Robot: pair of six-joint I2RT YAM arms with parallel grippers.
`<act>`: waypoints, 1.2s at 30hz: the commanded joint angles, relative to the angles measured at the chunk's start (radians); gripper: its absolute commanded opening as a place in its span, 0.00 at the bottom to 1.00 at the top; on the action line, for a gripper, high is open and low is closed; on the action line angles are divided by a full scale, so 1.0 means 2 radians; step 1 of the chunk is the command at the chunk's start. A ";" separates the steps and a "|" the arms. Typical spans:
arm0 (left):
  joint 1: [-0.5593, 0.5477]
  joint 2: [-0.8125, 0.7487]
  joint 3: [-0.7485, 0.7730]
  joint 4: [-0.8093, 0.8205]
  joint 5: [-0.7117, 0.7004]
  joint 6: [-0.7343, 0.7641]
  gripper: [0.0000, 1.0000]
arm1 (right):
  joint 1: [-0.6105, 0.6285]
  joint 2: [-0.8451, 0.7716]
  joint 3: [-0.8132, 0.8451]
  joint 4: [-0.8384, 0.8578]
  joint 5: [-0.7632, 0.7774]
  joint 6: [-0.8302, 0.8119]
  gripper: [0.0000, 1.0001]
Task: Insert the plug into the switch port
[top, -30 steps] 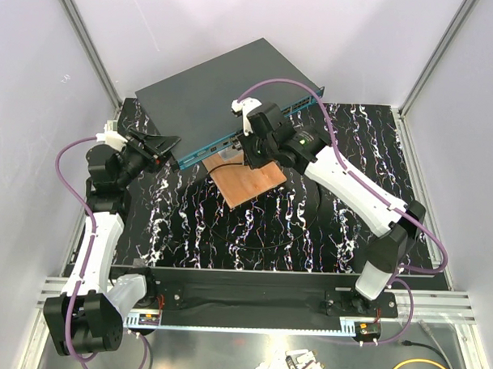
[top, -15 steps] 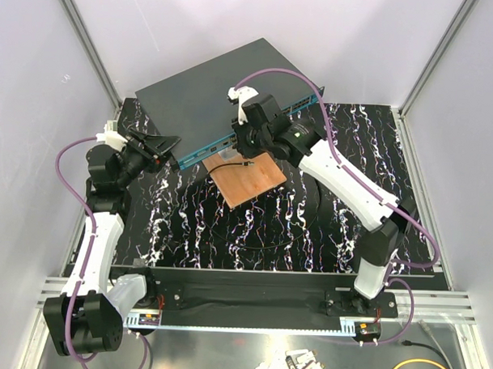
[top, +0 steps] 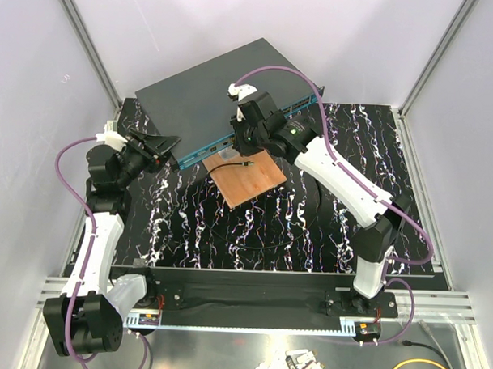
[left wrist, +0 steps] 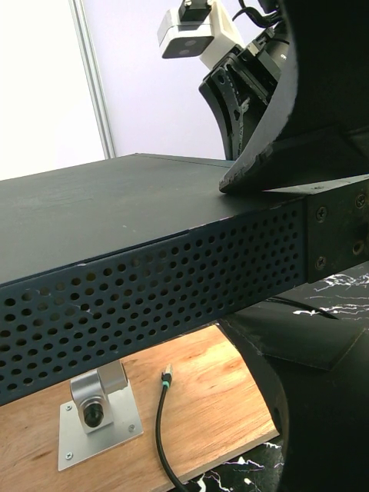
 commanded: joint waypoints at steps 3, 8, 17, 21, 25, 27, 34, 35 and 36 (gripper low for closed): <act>-0.030 0.006 0.001 0.017 0.029 0.043 0.09 | -0.003 0.011 0.030 0.073 0.031 0.027 0.15; -0.033 0.007 -0.001 0.018 0.029 0.043 0.05 | -0.003 0.024 0.043 0.077 0.073 0.047 0.10; -0.037 0.010 -0.004 0.019 0.029 0.044 0.00 | -0.003 0.001 -0.009 0.156 0.094 0.087 0.04; -0.040 0.011 -0.010 0.023 0.026 0.042 0.00 | -0.003 0.006 -0.015 0.179 0.103 0.096 0.02; -0.042 0.013 -0.011 0.024 0.027 0.043 0.00 | -0.003 0.021 -0.003 0.194 0.105 0.093 0.00; -0.042 0.011 -0.013 0.022 0.026 0.043 0.00 | -0.003 0.027 0.009 0.194 0.105 0.093 0.00; -0.049 0.009 -0.026 0.027 0.025 0.042 0.00 | -0.003 0.041 0.035 0.197 0.105 0.113 0.00; -0.051 0.010 -0.026 0.027 0.024 0.042 0.00 | -0.003 0.044 0.040 0.195 0.104 0.114 0.00; -0.051 0.009 -0.026 0.027 0.025 0.042 0.00 | -0.003 0.049 0.050 0.194 0.103 0.117 0.00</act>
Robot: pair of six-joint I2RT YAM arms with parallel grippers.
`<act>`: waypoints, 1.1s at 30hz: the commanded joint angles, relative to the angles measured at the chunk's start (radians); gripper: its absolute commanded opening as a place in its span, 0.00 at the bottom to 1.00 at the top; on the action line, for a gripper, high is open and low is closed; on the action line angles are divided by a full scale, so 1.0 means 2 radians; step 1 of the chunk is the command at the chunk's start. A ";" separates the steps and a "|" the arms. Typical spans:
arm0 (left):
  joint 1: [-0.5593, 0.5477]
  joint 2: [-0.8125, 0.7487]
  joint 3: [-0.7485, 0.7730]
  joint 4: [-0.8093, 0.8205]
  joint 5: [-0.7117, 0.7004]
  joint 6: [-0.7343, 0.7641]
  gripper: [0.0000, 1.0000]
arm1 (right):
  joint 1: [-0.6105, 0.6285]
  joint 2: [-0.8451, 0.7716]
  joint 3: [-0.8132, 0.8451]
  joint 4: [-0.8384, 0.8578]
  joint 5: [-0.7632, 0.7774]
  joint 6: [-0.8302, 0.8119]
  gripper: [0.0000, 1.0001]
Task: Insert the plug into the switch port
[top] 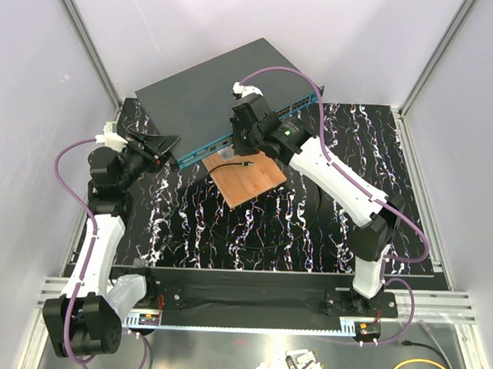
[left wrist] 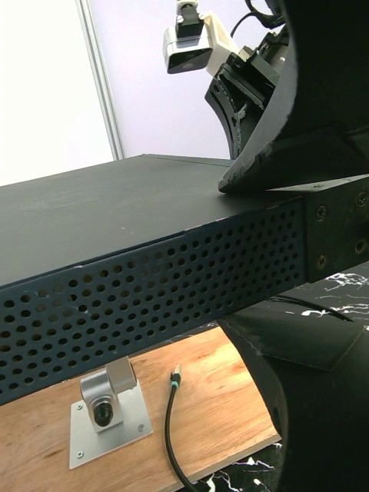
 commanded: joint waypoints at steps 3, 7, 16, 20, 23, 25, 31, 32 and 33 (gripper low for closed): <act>-0.044 0.009 -0.011 0.000 0.045 0.053 0.00 | -0.013 0.041 0.051 0.193 0.058 0.028 0.00; -0.045 0.008 -0.013 -0.003 0.042 0.056 0.00 | -0.013 0.040 0.046 0.206 0.055 0.026 0.00; -0.033 0.021 0.031 -0.027 0.051 0.073 0.13 | -0.041 -0.066 -0.094 0.158 -0.022 -0.075 0.12; -0.018 0.028 0.045 -0.021 0.059 0.072 0.21 | -0.059 -0.153 -0.209 0.153 -0.054 -0.127 0.33; -0.013 0.025 0.050 -0.019 0.055 0.071 0.33 | -0.077 -0.217 -0.282 0.144 -0.074 -0.149 0.44; -0.012 0.026 0.057 -0.033 0.053 0.079 0.43 | -0.093 -0.251 -0.321 0.138 -0.095 -0.160 0.49; 0.001 0.019 0.073 -0.052 0.048 0.090 0.72 | -0.205 -0.282 -0.371 0.098 -0.202 -0.176 0.66; 0.004 0.019 0.078 -0.065 0.043 0.096 0.78 | -0.220 -0.277 -0.374 0.092 -0.212 -0.186 0.68; 0.007 0.019 0.094 -0.096 0.036 0.108 0.84 | -0.239 -0.271 -0.377 0.086 -0.227 -0.187 0.75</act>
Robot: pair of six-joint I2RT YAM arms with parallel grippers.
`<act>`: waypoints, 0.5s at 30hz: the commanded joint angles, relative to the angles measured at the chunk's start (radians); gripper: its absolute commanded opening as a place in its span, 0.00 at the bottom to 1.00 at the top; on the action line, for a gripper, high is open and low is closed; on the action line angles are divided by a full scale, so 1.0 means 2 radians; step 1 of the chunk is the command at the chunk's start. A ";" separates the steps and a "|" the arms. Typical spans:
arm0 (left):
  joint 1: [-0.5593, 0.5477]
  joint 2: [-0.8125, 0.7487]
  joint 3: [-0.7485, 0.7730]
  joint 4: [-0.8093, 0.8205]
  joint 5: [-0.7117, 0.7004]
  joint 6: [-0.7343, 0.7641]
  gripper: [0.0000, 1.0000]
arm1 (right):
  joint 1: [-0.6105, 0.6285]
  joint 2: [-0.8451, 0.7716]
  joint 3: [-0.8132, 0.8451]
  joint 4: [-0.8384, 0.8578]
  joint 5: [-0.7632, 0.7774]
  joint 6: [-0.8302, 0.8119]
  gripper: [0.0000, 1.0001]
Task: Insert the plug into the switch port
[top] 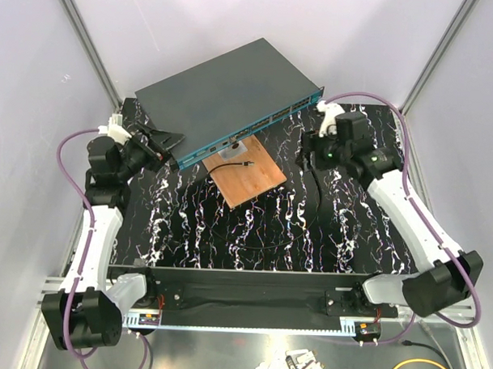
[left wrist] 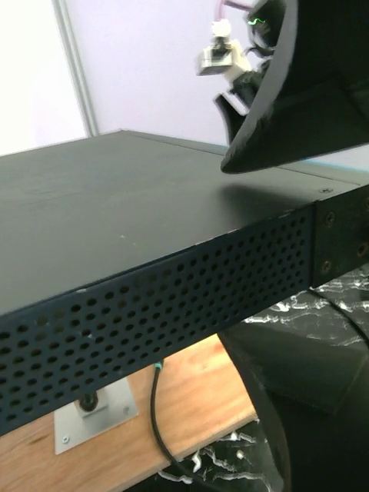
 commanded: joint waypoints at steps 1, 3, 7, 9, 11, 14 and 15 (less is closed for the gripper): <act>0.009 0.004 0.047 -0.027 0.004 0.052 0.89 | -0.058 0.022 -0.015 -0.035 -0.089 -0.025 0.78; 0.020 0.000 0.056 -0.026 0.007 0.055 0.97 | -0.103 0.043 -0.022 -0.042 -0.126 -0.031 0.89; 0.052 -0.004 0.081 -0.022 0.014 0.064 0.99 | -0.140 0.066 -0.051 -0.006 -0.124 -0.062 0.99; 0.068 0.004 0.101 -0.017 0.032 0.066 0.99 | -0.145 0.103 -0.042 -0.003 -0.107 -0.074 1.00; 0.078 0.010 0.119 -0.015 0.046 0.073 0.99 | -0.146 0.153 -0.015 -0.012 -0.097 -0.081 0.96; 0.090 0.012 0.144 -0.019 0.053 0.093 0.99 | -0.148 0.194 -0.009 0.013 -0.080 -0.080 0.84; 0.092 0.011 0.147 -0.019 0.049 0.106 0.99 | -0.148 0.204 -0.007 0.029 -0.078 -0.081 0.79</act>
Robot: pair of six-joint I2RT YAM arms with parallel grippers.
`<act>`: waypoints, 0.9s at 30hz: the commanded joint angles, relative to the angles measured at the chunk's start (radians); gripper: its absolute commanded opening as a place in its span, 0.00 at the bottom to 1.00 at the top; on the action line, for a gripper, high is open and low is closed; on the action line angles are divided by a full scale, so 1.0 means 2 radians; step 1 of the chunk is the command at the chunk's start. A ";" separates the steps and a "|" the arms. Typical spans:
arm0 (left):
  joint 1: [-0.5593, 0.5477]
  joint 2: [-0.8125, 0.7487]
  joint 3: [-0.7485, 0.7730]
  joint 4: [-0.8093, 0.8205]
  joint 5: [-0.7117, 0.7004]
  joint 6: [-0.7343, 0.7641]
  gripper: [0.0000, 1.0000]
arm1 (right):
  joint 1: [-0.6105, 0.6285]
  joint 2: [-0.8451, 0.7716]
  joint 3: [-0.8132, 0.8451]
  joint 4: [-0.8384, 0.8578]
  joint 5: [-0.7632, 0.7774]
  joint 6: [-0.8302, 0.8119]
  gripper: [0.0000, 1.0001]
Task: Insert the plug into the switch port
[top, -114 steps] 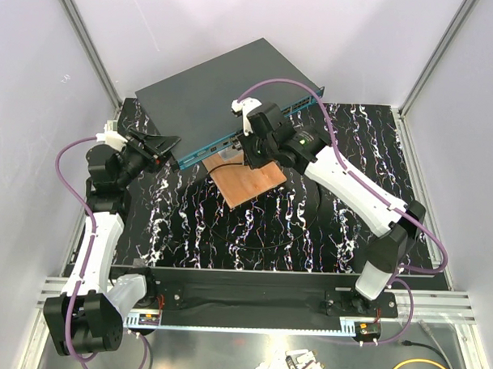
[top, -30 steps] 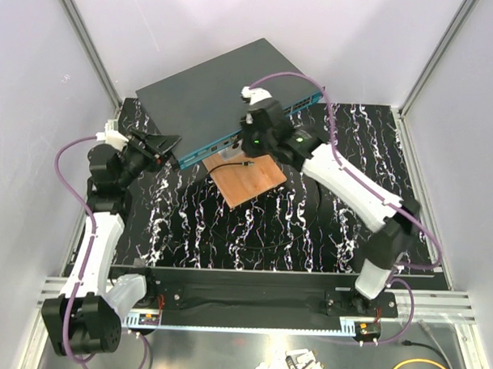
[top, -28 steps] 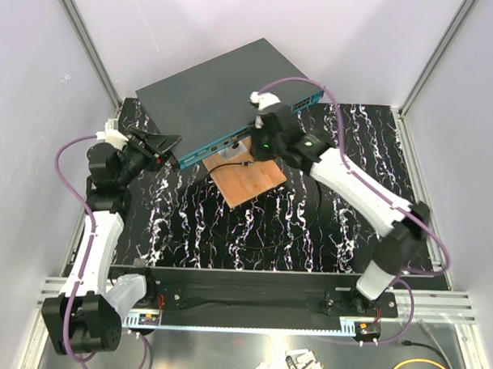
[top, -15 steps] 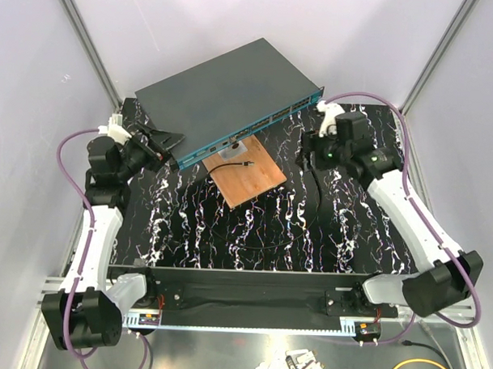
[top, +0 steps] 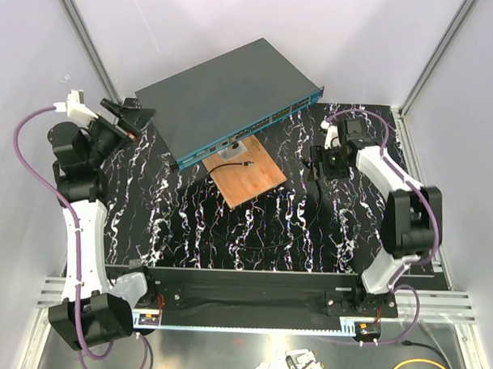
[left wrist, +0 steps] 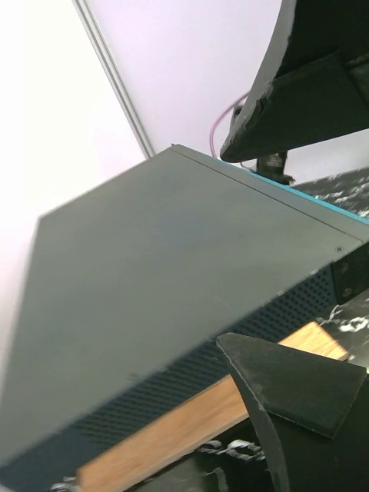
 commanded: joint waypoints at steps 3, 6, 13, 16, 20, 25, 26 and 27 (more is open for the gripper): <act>0.009 -0.008 0.035 0.020 0.020 0.057 0.99 | -0.001 0.070 0.041 0.049 0.040 -0.011 0.69; 0.011 -0.011 0.039 0.020 0.023 0.065 0.99 | -0.001 0.114 0.054 0.068 0.075 -0.017 0.64; 0.012 -0.010 0.036 0.009 0.029 0.072 0.99 | 0.000 0.171 0.075 0.090 0.112 -0.042 0.63; 0.012 -0.006 0.036 0.011 0.029 0.066 0.99 | 0.001 0.191 0.085 0.089 0.125 -0.045 0.63; 0.012 -0.002 0.032 0.020 0.034 0.056 0.99 | 0.009 0.205 0.097 0.090 0.132 -0.059 0.62; 0.012 0.001 0.033 0.029 0.033 0.056 0.98 | 0.019 0.215 0.099 0.096 0.148 -0.075 0.56; 0.012 0.000 0.036 0.029 0.033 0.057 0.98 | 0.019 0.214 0.098 0.095 0.145 -0.076 0.56; 0.012 0.000 0.036 0.029 0.033 0.058 0.98 | 0.018 0.212 0.095 0.096 0.137 -0.075 0.56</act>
